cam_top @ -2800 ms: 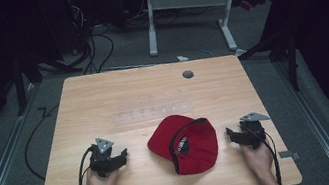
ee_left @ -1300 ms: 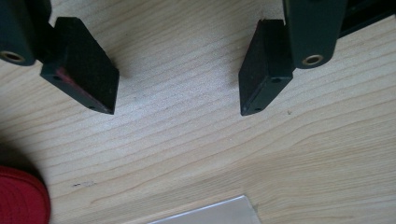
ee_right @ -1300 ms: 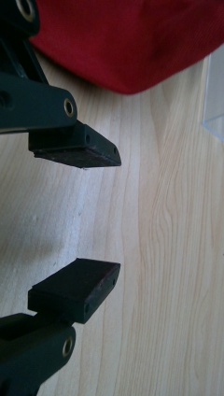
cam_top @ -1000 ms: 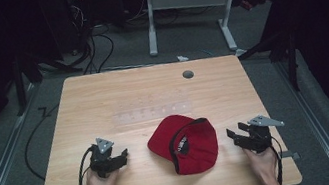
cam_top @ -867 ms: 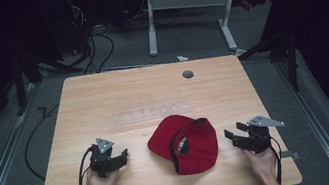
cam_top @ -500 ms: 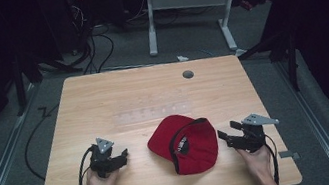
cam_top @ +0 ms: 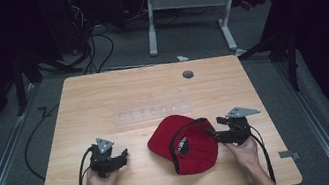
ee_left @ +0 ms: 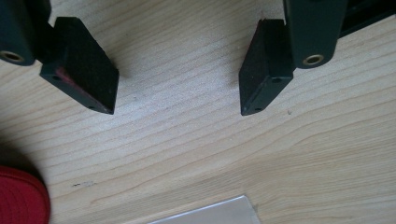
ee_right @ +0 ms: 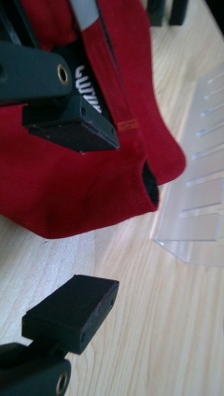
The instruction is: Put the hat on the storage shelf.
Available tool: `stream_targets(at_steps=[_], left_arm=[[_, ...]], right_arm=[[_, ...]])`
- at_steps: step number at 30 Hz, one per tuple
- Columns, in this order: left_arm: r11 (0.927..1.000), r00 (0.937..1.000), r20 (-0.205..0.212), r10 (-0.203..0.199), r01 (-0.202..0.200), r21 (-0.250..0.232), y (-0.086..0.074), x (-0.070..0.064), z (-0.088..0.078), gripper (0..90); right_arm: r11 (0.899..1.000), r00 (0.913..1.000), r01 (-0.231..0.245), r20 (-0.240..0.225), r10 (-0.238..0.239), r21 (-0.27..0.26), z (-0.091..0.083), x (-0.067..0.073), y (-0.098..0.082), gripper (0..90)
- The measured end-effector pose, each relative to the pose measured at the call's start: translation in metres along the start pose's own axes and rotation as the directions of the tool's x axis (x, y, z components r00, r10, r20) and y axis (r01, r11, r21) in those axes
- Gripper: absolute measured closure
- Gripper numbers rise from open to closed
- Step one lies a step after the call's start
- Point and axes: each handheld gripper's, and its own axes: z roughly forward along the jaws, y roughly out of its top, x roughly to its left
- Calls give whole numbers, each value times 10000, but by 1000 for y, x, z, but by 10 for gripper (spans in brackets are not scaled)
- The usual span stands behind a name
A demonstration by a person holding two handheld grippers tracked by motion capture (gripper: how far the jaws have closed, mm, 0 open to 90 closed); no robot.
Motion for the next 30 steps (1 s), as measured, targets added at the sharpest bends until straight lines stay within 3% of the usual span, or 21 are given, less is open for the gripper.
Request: stream_targets(at_steps=[8, 20, 30], left_arm=[[10000, 10000, -5, 23, -23, 7, 0, 0, 0, 290], [10000, 10000, -4, 25, -25, 10, 0, 0, 0, 290], [10000, 10000, -11, 10, -10, -1, 0, 0, 0, 290]], right_arm=[[10000, 9989, 5, -460, -1, 96, 14, 1, 5, 271], [9983, 9974, 199, -709, -160, 541, 32, 8, 15, 292], [9927, 9938, 269, -1100, -139, 1177, 54, 7, 12, 375]])
